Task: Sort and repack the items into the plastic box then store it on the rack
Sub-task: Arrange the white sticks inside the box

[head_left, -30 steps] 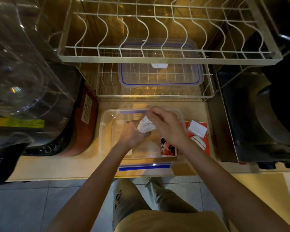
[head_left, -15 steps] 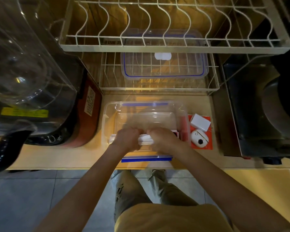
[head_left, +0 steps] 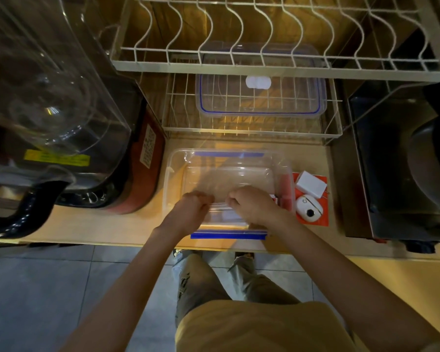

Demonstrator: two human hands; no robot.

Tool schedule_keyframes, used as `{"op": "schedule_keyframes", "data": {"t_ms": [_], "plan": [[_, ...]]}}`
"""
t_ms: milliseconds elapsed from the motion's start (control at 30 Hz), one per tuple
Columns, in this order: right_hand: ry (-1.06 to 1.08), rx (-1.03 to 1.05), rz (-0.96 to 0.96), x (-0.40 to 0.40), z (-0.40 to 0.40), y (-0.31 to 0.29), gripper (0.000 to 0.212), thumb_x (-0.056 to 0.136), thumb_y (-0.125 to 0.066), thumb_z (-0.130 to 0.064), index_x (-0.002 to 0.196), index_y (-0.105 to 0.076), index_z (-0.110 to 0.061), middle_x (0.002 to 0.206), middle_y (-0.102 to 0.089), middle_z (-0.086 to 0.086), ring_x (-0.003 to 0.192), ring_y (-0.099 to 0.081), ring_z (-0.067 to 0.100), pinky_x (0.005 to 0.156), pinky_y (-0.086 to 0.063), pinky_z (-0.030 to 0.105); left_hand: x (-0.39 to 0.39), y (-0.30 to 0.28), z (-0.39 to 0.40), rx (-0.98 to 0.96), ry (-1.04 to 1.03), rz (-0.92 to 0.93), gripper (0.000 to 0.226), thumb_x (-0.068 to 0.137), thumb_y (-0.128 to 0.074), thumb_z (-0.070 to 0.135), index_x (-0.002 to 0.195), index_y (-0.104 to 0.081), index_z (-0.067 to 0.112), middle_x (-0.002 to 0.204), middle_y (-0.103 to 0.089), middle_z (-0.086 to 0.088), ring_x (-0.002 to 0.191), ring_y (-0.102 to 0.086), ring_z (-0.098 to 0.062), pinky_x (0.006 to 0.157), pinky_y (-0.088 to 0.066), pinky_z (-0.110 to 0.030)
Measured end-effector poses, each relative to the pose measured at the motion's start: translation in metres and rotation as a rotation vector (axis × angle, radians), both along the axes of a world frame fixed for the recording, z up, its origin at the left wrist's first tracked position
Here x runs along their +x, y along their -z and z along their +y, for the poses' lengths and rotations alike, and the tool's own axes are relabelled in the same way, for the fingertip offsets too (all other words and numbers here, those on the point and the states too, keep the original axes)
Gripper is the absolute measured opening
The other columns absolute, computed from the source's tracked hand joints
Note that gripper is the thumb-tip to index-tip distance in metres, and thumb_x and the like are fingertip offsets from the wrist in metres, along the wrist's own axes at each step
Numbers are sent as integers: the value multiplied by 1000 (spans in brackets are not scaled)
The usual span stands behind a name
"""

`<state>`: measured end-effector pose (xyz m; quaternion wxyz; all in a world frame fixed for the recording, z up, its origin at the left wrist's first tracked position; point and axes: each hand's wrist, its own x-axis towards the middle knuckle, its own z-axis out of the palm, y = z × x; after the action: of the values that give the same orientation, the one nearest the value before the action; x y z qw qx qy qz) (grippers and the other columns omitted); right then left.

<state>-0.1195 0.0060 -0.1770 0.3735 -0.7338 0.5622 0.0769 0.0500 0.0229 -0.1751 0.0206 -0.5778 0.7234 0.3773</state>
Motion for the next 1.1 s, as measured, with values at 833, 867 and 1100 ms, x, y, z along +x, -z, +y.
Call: {"op": "schedule_keyframes", "data": {"t_ms": [833, 867, 1100], "plan": [[907, 468, -295, -4, -5, -13, 46, 95, -35, -39, 106, -61, -4, 101, -62, 14, 96, -59, 27, 91, -46, 37, -9, -4, 7, -80, -130, -125, 30, 91, -45, 25, 116, -62, 21, 121, -64, -3, 105, -59, -22, 87, -47, -33], [940, 498, -284, -5, -6, -13, 51, 94, -32, -44, 113, -60, -5, 111, -61, 15, 108, -56, 29, 102, -41, 42, -9, -5, 7, -76, -129, -127, 30, 91, -45, 25, 117, -61, 21, 122, -63, -3, 105, -59, -22, 87, -47, -33], [1017, 595, -336, 3, 3, -21, 70, 92, -27, -60, 140, -39, -11, 137, -47, 12, 127, -45, 26, 113, -32, 41, -9, -6, 6, -71, -130, -146, 32, 91, -45, 28, 118, -61, 21, 124, -62, -4, 106, -58, -25, 87, -47, -35]]}}
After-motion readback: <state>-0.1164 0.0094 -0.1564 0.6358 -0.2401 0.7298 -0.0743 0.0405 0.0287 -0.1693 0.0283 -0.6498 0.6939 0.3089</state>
